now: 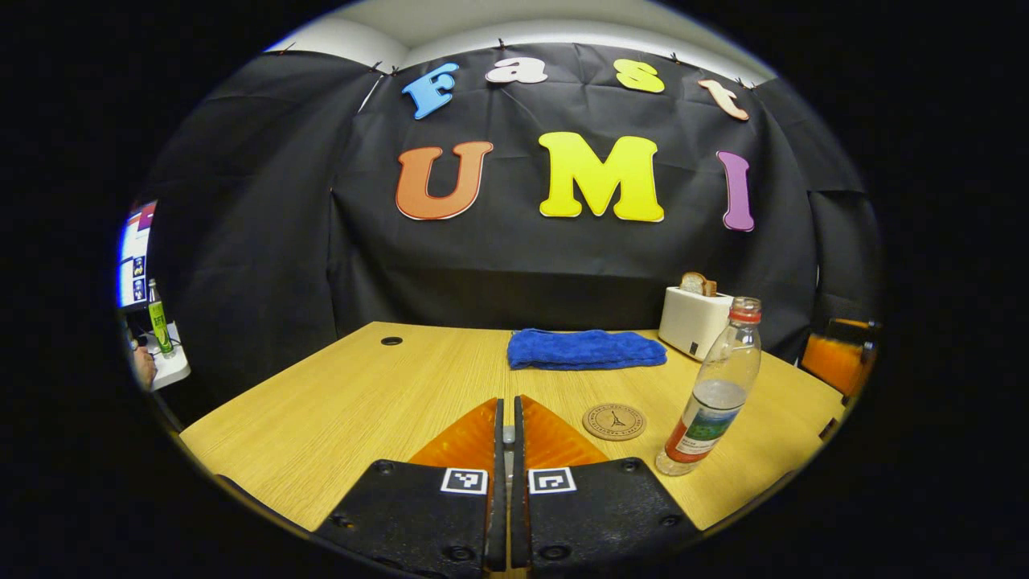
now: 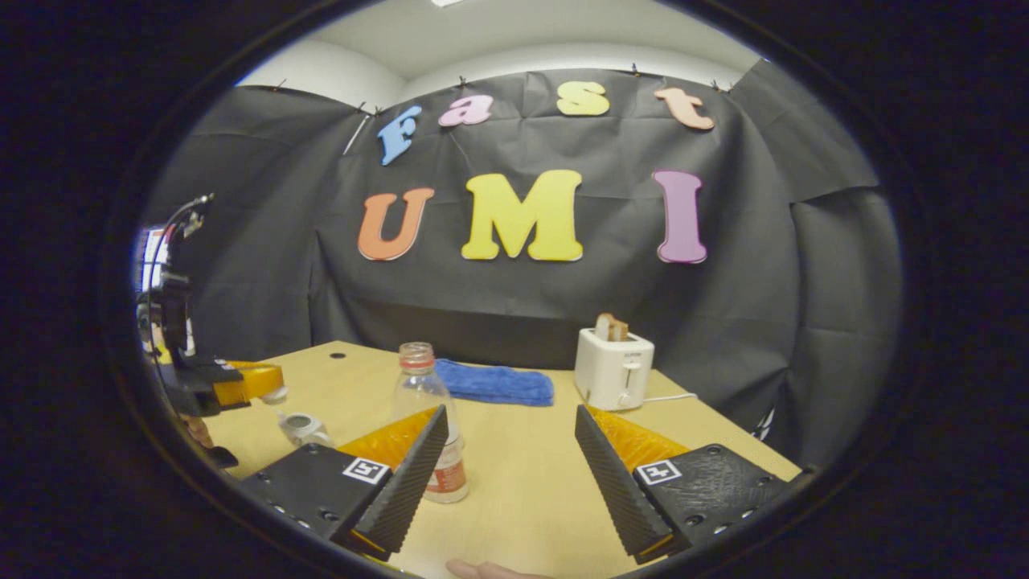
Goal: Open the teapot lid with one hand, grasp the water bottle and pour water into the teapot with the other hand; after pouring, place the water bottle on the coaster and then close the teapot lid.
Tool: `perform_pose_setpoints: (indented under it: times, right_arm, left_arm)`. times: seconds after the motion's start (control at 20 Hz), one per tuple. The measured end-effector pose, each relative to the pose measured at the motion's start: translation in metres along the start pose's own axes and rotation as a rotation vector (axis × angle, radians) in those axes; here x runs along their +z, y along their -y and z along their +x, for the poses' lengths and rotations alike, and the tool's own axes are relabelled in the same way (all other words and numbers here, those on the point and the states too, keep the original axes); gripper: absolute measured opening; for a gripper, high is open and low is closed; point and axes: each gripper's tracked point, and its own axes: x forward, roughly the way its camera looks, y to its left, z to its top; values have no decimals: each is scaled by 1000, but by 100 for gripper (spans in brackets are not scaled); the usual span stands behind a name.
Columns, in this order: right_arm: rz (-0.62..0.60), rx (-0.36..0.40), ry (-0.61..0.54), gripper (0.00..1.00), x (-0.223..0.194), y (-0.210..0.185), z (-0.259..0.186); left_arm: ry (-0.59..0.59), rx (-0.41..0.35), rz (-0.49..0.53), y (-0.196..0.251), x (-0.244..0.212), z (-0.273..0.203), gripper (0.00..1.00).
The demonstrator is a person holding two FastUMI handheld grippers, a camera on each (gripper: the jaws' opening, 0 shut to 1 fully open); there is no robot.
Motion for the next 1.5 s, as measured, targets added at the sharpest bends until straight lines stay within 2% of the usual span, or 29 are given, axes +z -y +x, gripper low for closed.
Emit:
perform_pose_setpoints:
  times: [0.25,0.5,0.7,0.9,0.95,1.15,1.2,1.25,1.3,1.5]
  right_arm:
    - [42,105,-1,98,-26,-38,12]
    - [29,130,9,95,-33,-60,36]
    - [-41,97,-11,95,-42,-72,59]
    - [-58,85,-32,96,-47,-82,72]
    - [-55,83,-34,94,-46,-83,74]
    - [-73,43,-51,93,-48,-79,84]
    - [-66,44,-58,88,-50,-80,86]
    - [-59,34,-63,88,-49,-78,88]
    - [-58,31,-64,77,-48,-79,86]
    - [-109,28,-82,74,-43,-90,85]
  left_arm:
    - [8,2,15,-13,22,-22,5]
    - [10,-18,12,-21,36,-37,4]
    - [21,-30,33,-29,44,-47,5]
    - [40,-30,36,-40,53,-53,5]
    - [39,-34,25,-42,52,-54,4]
    - [28,-21,11,-54,51,-52,5]
    - [28,-20,9,-56,51,-51,4]
    - [26,-18,7,-58,51,-51,4]
    - [25,-16,7,-61,50,-52,4]
    - [33,-20,19,-66,54,-56,4]
